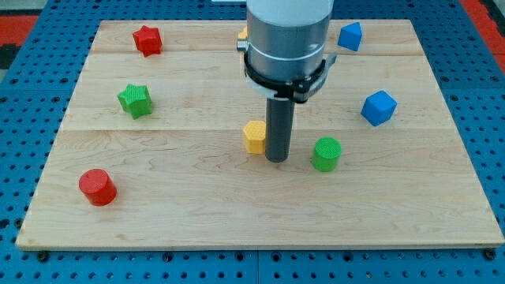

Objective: Push the green circle bit a down

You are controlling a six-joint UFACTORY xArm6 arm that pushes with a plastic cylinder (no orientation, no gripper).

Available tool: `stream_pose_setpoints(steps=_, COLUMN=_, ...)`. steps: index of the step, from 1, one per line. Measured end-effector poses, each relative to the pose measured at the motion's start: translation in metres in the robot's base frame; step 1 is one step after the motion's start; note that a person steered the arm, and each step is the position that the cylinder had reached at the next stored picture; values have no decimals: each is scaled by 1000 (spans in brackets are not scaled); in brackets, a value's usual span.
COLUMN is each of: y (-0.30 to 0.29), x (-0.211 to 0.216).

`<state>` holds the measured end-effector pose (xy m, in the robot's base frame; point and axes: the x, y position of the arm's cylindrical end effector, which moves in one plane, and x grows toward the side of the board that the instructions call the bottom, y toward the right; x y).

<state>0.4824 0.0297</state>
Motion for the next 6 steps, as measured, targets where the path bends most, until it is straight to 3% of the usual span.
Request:
stream_pose_setpoints(steps=1, y=8, x=-18)
stream_pose_setpoints(steps=6, y=80, x=-9)
